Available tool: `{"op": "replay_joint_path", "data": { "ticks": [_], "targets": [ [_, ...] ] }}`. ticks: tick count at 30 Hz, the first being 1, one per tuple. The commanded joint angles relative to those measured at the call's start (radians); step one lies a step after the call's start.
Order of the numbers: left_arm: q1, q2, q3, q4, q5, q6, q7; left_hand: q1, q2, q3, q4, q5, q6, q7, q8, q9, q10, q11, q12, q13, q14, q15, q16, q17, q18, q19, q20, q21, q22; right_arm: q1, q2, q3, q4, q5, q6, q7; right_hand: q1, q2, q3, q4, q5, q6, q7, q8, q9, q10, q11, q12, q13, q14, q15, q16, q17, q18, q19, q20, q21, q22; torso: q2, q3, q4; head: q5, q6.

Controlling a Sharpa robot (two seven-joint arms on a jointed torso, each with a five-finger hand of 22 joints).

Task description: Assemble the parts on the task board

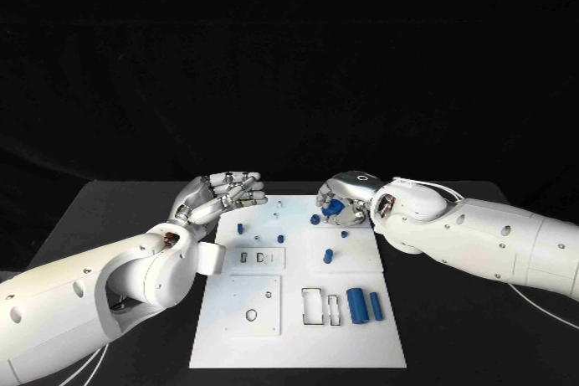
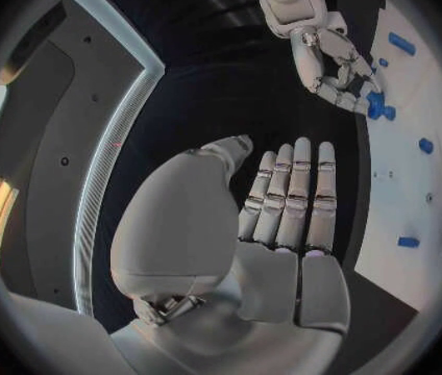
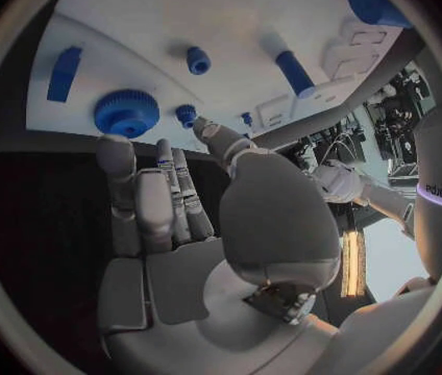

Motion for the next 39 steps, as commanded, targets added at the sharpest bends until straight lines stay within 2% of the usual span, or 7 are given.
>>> {"op": "replay_joint_path", "data": {
  "ticks": [1, 6, 13, 21, 32, 34, 39],
  "targets": [
    [0.001, 0.0, 0.002, 0.004, 0.004, 0.023, 0.004, -0.002, -0.005, 0.006, 0.003, -0.005, 0.001, 0.013, 0.0, 0.0, 0.002, 0.003, -0.003, 0.001, -0.002, 0.003, -0.005, 0.001, 0.006, 0.004, 0.001, -0.002, -0.002, 0.001, 0.007, 0.0, -0.005, -0.04, 0.023, -0.025, 0.012, 0.002, 0.001, 0.009, -0.001, -0.008, -0.001, 0.0, 0.002, -0.003, 0.0, 0.008, 0.002, 0.03, 0.001, 0.014, 0.013, -0.017, 0.013, 0.0, 0.013, 0.018, 0.009, -0.0017, 0.0044, -0.001, -0.001],
    [0.001, 0.0, 0.003, 0.004, 0.005, 0.024, 0.005, -0.002, -0.005, 0.006, 0.003, -0.005, 0.001, 0.013, 0.0, 0.0, 0.002, 0.003, -0.003, 0.001, -0.002, 0.003, -0.005, 0.001, 0.006, 0.004, 0.001, -0.002, -0.002, 0.001, 0.018, 0.0, -0.012, -0.039, 0.026, -0.024, 0.012, 0.006, 0.004, 0.014, -0.001, -0.006, 0.0, 0.001, 0.005, -0.001, 0.0, 0.015, 0.003, 0.032, 0.001, 0.031, 0.03, -0.021, 0.024, 0.001, 0.032, 0.044, 0.012, -0.0031, 0.0068, -0.004, -0.002],
    [0.001, -0.001, 0.004, 0.003, 0.005, 0.026, 0.003, -0.003, -0.006, 0.006, 0.003, -0.005, 0.0, 0.014, -0.001, 0.0, 0.001, 0.004, -0.004, 0.001, -0.003, 0.003, -0.006, 0.002, 0.005, 0.004, 0.001, -0.003, -0.002, 0.001, 0.03, 0.0, -0.018, -0.03, 0.04, -0.018, 0.016, 0.016, 0.015, 0.02, 0.001, -0.003, 0.001, 0.003, 0.008, 0.011, -0.001, 0.028, 0.006, 0.034, 0.001, 0.052, 0.049, -0.025, 0.035, 0.001, 0.055, 0.075, 0.017, -0.0016, 0.0037, -0.003, 0.004],
    [0.001, 0.003, 0.005, 0.003, 0.012, 0.03, 0.001, -0.004, -0.005, 0.007, 0.003, -0.005, 0.0, 0.015, -0.001, -0.001, 0.001, 0.004, -0.005, 0.001, -0.003, 0.004, -0.007, 0.002, 0.005, 0.004, 0.001, -0.003, -0.003, 0.001, 0.05, 0.0, -0.037, -0.023, 0.067, -0.012, 0.02, 0.022, 0.029, 0.025, 0.001, 0.0, 0.003, 0.002, 0.01, 0.015, -0.001, 0.033, 0.004, 0.035, 0.001, 0.068, 0.062, -0.028, 0.042, 0.001, 0.072, 0.097, 0.024, 0.0003, 0.0049, 0.0, 0.009],
    [0.001, 0.003, 0.006, 0.002, 0.017, 0.032, -0.001, -0.004, -0.005, 0.008, 0.003, -0.005, 0.0, 0.015, -0.001, -0.001, 0.001, 0.004, -0.006, 0.001, -0.003, 0.004, -0.007, 0.002, 0.005, 0.004, 0.001, -0.004, -0.003, 0.0, 0.064, 0.0, -0.05, -0.023, 0.075, -0.006, 0.026, 0.026, 0.044, 0.027, 0.0, 0.007, 0.001, 0.005, 0.013, 0.024, -0.003, 0.039, 0.003, 0.033, 0.0, 0.076, 0.066, -0.029, 0.044, 0.001, 0.082, 0.111, 0.027, 0.001, 0.0025, 0.004, 0.004],
    [0.001, 0.003, 0.007, 0.002, 0.018, 0.032, -0.003, -0.004, -0.005, 0.008, 0.003, -0.005, 0.0, 0.015, -0.001, -0.001, 0.001, 0.004, -0.006, 0.001, -0.003, 0.004, -0.007, 0.002, 0.005, 0.004, 0.001, -0.004, -0.003, 0.0, 0.064, -0.001, -0.05, -0.022, 0.064, -0.003, 0.036, 0.038, 0.062, 0.029, -0.006, 0.025, -0.007, 0.015, 0.02, 0.043, -0.01, 0.05, 0.005, 0.034, -0.006, 0.087, 0.076, -0.033, 0.055, -0.001, 0.101, 0.139, 0.028, 0.0013, 0.0017, 0.004, 0.003],
    [0.001, 0.002, 0.007, 0.001, 0.019, 0.033, -0.007, -0.004, -0.004, 0.009, 0.002, -0.004, 0.0, 0.015, -0.001, -0.001, 0.001, 0.004, -0.007, 0.001, -0.003, 0.004, -0.008, 0.003, 0.006, 0.004, 0.001, -0.004, -0.003, -0.001, 0.063, -0.001, -0.049, -0.021, 0.019, -0.005, 0.071, 0.079, 0.123, 0.02, -0.07, 0.072, -0.03, 0.046, 0.046, 0.093, -0.033, 0.076, 0.013, 0.035, -0.027, 0.109, 0.095, -0.042, 0.08, -0.012, 0.146, 0.204, 0.03, 0.0016, 0.0015, 0.005, 0.004]
  ]
}}
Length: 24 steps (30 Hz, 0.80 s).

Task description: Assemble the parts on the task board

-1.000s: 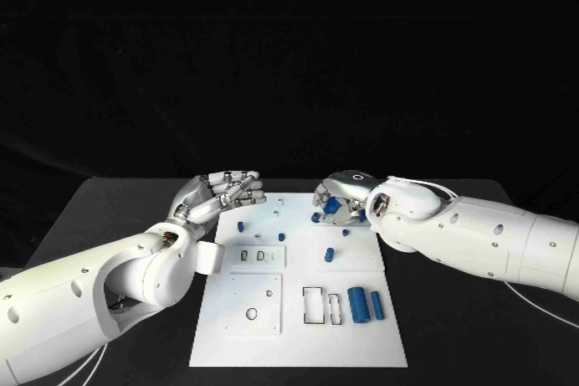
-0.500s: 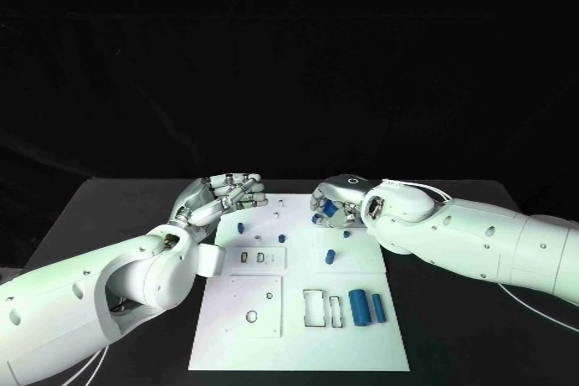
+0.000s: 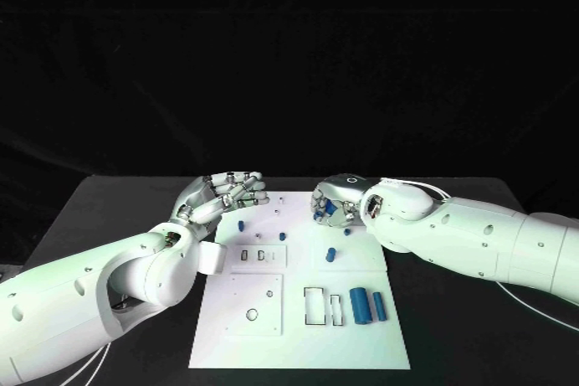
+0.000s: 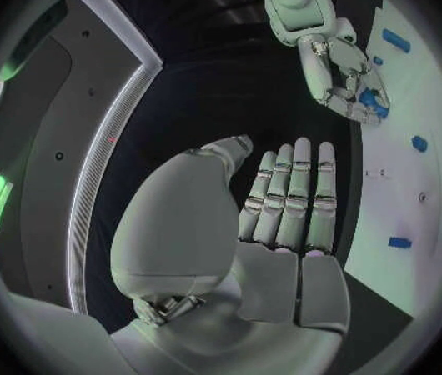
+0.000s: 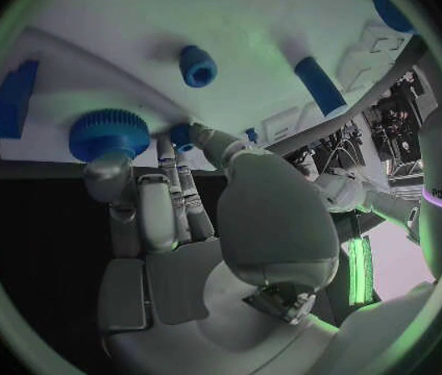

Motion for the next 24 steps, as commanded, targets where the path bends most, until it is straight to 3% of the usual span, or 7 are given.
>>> {"op": "replay_joint_path", "data": {
  "ticks": [1, 3, 5, 16, 24],
  "targets": [
    [0.001, 0.001, 0.001, 0.001, 0.007, 0.02, -0.001, -0.004, -0.004, 0.007, -0.001, -0.004, 0.0, 0.015, -0.001, 0.0, 0.001, 0.005, -0.007, 0.001, -0.004, 0.004, -0.004, 0.001, 0.006, 0.004, 0.001, -0.004, -0.002, -0.001, -0.001, -0.001, 0.002, -0.005, -0.049, 0.0, 0.025, 0.036, 0.033, -0.01, -0.023, 0.022, -0.009, 0.019, 0.017, 0.031, -0.016, 0.018, 0.012, 0.034, -0.011, 0.01, 0.008, -0.012, 0.011, -0.007, 0.019, 0.027, 0.002, 0.0002, -0.0008, 0.0, 0.001],
    [0.001, 0.001, 0.001, 0.001, 0.008, 0.019, -0.002, -0.005, -0.004, 0.007, -0.001, -0.005, -0.001, 0.015, -0.002, -0.001, 0.001, 0.005, -0.008, 0.001, -0.004, 0.004, -0.004, 0.001, 0.006, 0.004, 0.001, -0.004, -0.002, -0.001, -0.002, -0.001, 0.004, -0.005, -0.076, -0.004, 0.037, 0.051, 0.058, -0.019, -0.067, 0.026, -0.013, 0.03, 0.033, 0.042, -0.02, 0.025, 0.018, 0.034, -0.016, 0.016, 0.012, -0.015, 0.016, -0.012, 0.032, 0.045, 0.003, 0.0001, 0.0005, 0.0, 0.002],
    [0.001, 0.001, 0.001, 0.001, 0.009, 0.019, -0.003, -0.005, -0.004, 0.008, -0.001, -0.005, -0.002, 0.016, -0.002, -0.001, 0.0, 0.005, -0.01, 0.001, -0.004, 0.004, -0.005, 0.002, 0.006, 0.004, 0.001, -0.005, -0.002, -0.002, -0.004, -0.001, 0.008, -0.005, -0.1, -0.006, 0.04, 0.056, 0.071, -0.025, -0.078, 0.028, -0.015, 0.04, 0.046, 0.05, -0.023, 0.031, 0.023, 0.034, -0.018, 0.02, 0.015, -0.017, 0.02, -0.015, 0.042, 0.06, 0.004, 0.0002, 0.0009, 0.001, 0.002],
    [0.001, 0.0, 0.001, -0.004, 0.014, 0.018, -0.004, -0.005, -0.004, 0.008, -0.001, -0.005, -0.002, 0.016, -0.002, -0.001, 0.0, 0.005, -0.01, 0.001, -0.004, 0.004, -0.005, 0.002, 0.006, 0.004, 0.001, -0.005, -0.002, -0.002, -0.001, 0.0, 0.031, 0.017, -0.194, -0.005, 0.037, 0.046, 0.081, -0.036, -0.078, 0.022, -0.014, 0.05, 0.064, 0.047, -0.024, 0.032, 0.029, 0.034, -0.018, 0.023, 0.014, -0.02, 0.025, -0.016, 0.054, 0.079, 0.006, -0.0015, -0.0008, 0.003, 0.009],
    [0.001, -0.002, 0.002, -0.008, 0.027, 0.016, 0.011, -0.006, -0.004, 0.01, -0.003, -0.004, -0.004, 0.017, -0.004, -0.001, -0.001, 0.006, -0.013, 0.001, -0.004, 0.005, -0.006, 0.003, 0.006, 0.005, 0.002, -0.006, -0.003, -0.002, 0.049, 0.004, -0.011, 0.05, -0.255, 0.003, 0.031, 0.041, 0.086, -0.037, -0.082, 0.01, -0.011, 0.05, 0.073, 0.038, -0.021, 0.029, 0.031, 0.033, -0.016, 0.026, 0.016, -0.021, 0.025, -0.015, 0.058, 0.085, 0.009, -0.0015, 0.002, -0.002, 0.016]
  ]
}}
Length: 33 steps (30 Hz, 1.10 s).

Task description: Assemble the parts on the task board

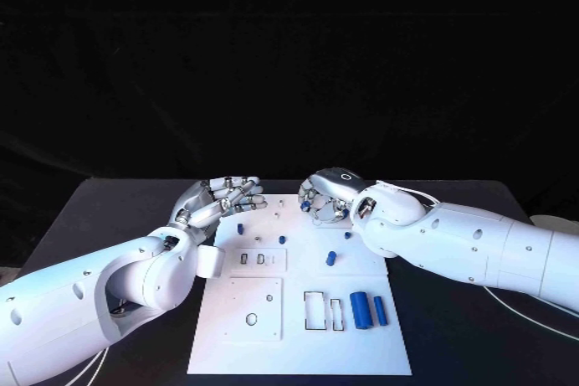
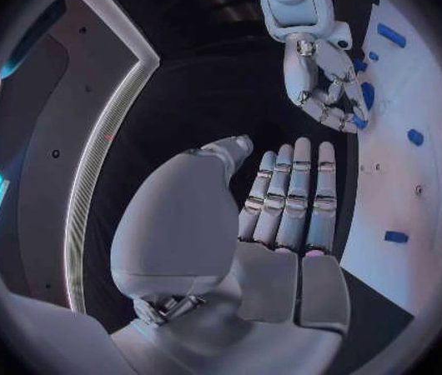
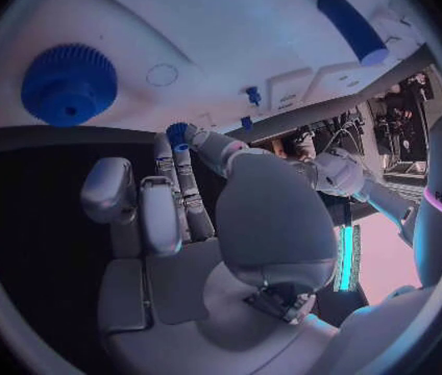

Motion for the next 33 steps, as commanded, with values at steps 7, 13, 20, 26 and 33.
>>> {"op": "replay_joint_path", "data": {
  "ticks": [7, 13, 20, 26, 33],
  "targets": [
    [0.001, -0.003, 0.002, -0.001, 0.018, 0.016, 0.021, -0.006, -0.004, 0.007, 0.0, -0.004, -0.004, 0.017, -0.004, -0.001, -0.001, 0.006, -0.006, 0.001, -0.004, 0.005, -0.006, 0.001, 0.006, 0.005, 0.002, -0.006, -0.001, 0.0, 0.066, 0.004, -0.076, 0.054, -0.077, 0.022, 0.019, 0.027, 0.021, -0.01, 0.002, -0.017, 0.005, 0.001, 0.008, 0.011, -0.026, -0.004, 0.027, 0.03, -0.004, 0.003, -0.005, -0.008, -0.002, 0.005, -0.003, -0.007, 0.003, -0.0003, 0.0013, 0.001, 0.004],
    [0.001, -0.006, 0.003, -0.002, 0.021, 0.016, 0.021, -0.006, -0.004, 0.007, 0.0, -0.004, -0.004, 0.017, -0.004, -0.001, -0.001, 0.006, -0.006, 0.001, -0.004, 0.005, -0.006, 0.001, 0.006, 0.005, 0.002, -0.006, -0.001, 0.0, 0.112, 0.004, -0.124, 0.062, -0.083, 0.024, 0.017, 0.024, 0.023, -0.012, 0.001, -0.025, 0.007, 0.0, 0.012, 0.004, -0.023, -0.007, 0.027, 0.03, -0.002, 0.004, -0.004, -0.008, -0.003, 0.007, -0.002, -0.006, 0.005, -0.0002, 0.0018, 0.006, 0.007],
    [0.002, -0.004, 0.003, -0.001, 0.022, 0.017, 0.02, -0.006, -0.004, 0.007, 0.0, -0.004, -0.004, 0.017, -0.004, -0.001, -0.001, 0.006, -0.006, 0.001, -0.004, 0.005, -0.006, 0.001, 0.006, 0.005, 0.002, -0.006, -0.001, -0.006, 0.151, 0.004, -0.167, 0.066, -0.071, 0.029, 0.015, 0.022, 0.024, -0.013, 0.0, -0.03, 0.009, -0.001, 0.014, 0.001, -0.022, -0.008, 0.028, 0.029, 0.0, 0.005, -0.005, -0.008, -0.005, 0.008, -0.003, -0.006, 0.006, -0.0007, 0.0032, 0.008, 0.004],
    [0.003, -0.003, 0.003, -0.003, 0.022, 0.017, 0.019, -0.006, -0.004, 0.007, 0.0, -0.004, -0.004, 0.017, -0.004, -0.001, -0.001, 0.006, -0.006, 0.001, -0.004, 0.005, -0.006, 0.001, 0.006, 0.005, 0.002, -0.006, -0.001, -0.011, 0.169, 0.004, -0.182, 0.066, -0.061, 0.03, 0.015, 0.022, 0.024, -0.013, 0.0, -0.03, 0.009, -0.002, 0.015, 0.0, -0.021, -0.008, 0.028, 0.029, 0.0, 0.005, -0.005, -0.008, -0.005, 0.008, -0.002, -0.006, 0.006, 0.0003, -0.0002, 0.015, 0.002],
    [0.003, -0.001, 0.003, -0.005, 0.022, 0.017, 0.019, -0.004, -0.003, 0.011, -0.003, -0.004, -0.004, 0.017, -0.004, -0.001, 0.0, 0.006, -0.008, 0.002, -0.003, 0.005, -0.007, 0.003, 0.006, 0.006, 0.002, -0.006, -0.002, -0.017, 0.185, 0.004, -0.202, 0.06, -0.053, 0.02, 0.014, 0.02, 0.024, -0.014, -0.001, -0.033, 0.01, -0.002, 0.016, -0.002, -0.02, -0.009, 0.028, 0.028, 0.001, 0.003, -0.009, -0.007, -0.008, 0.009, -0.005, -0.009, 0.007, 0.0004, 0.0007, 0.016, 0.002]
  ]
}}
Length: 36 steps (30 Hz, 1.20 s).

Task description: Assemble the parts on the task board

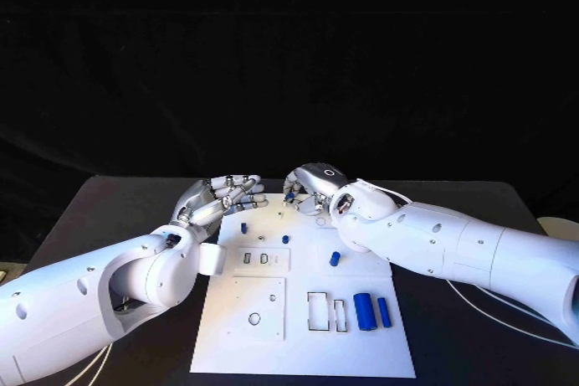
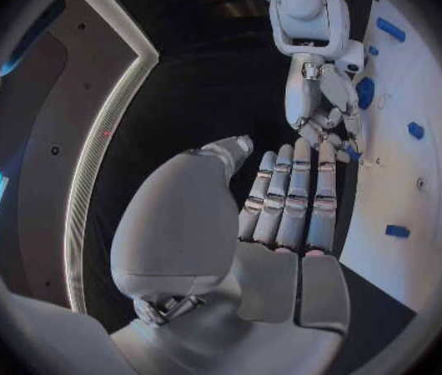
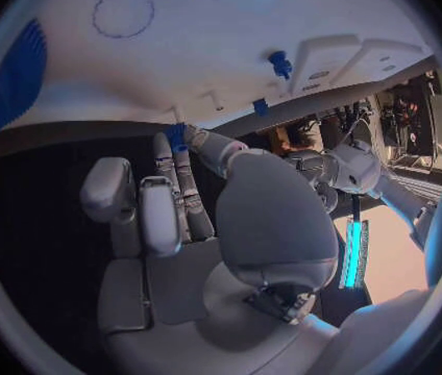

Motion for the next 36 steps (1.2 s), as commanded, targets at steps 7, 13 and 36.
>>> {"op": "replay_joint_path", "data": {
  "ticks": [7, 13, 36],
  "targets": [
    [0.002, 0.003, 0.001, -0.002, 0.004, 0.015, 0.011, -0.004, -0.003, 0.005, 0.003, -0.004, -0.004, 0.017, -0.004, -0.001, 0.0, 0.006, -0.003, 0.002, -0.003, 0.005, -0.004, 0.001, 0.006, 0.006, 0.002, -0.006, -0.001, -0.009, 0.015, 0.0, -0.012, -0.009, 0.017, -0.008, 0.011, 0.019, 0.007, -0.004, 0.0, -0.009, 0.0, -0.005, 0.003, 0.004, -0.012, 0.006, 0.029, 0.028, 0.002, 0.004, 0.001, -0.008, -0.005, 0.006, -0.005, -0.001, 0.001, 0.0018, -0.0013, 0.008, -0.002],
    [0.002, 0.004, 0.001, -0.003, 0.004, 0.016, 0.01, -0.004, -0.003, 0.005, 0.003, -0.004, -0.004, 0.017, -0.004, -0.001, 0.0, 0.006, -0.003, 0.002, -0.003, 0.005, -0.004, 0.001, 0.006, 0.006, 0.002, -0.006, -0.001, -0.011, 0.024, -0.001, -0.021, -0.011, 0.022, -0.017, 0.005, 0.017, 0.006, -0.003, -0.001, -0.016, 0.002, -0.007, 0.006, -0.003, -0.01, 0.003, 0.029, 0.028, 0.004, 0.005, -0.001, -0.007, -0.008, 0.008, -0.006, -0.002, 0.002, 0.0013, -0.0016, 0.009, -0.002],
    [0.007, 0.008, 0.001, -0.006, 0.005, 0.019, 0.005, -0.006, -0.004, 0.008, 0.0, -0.004, -0.004, 0.017, -0.005, -0.001, 0.0, 0.007, -0.006, 0.002, -0.003, 0.005, -0.005, 0.003, 0.006, 0.007, 0.002, -0.007, -0.002, -0.011, 0.06, -0.002, -0.044, -0.039, 0.019, -0.065, -0.024, -0.01, -0.001, 0.007, -0.004, -0.06, 0.018, -0.028, 0.016, -0.047, 0.007, -0.015, 0.027, 0.019, 0.018, -0.003, -0.026, -0.002, -0.027, 0.021, -0.023, -0.019, 0.003, 0.0004, -0.0024, 0.013, -0.002]
  ]
}}
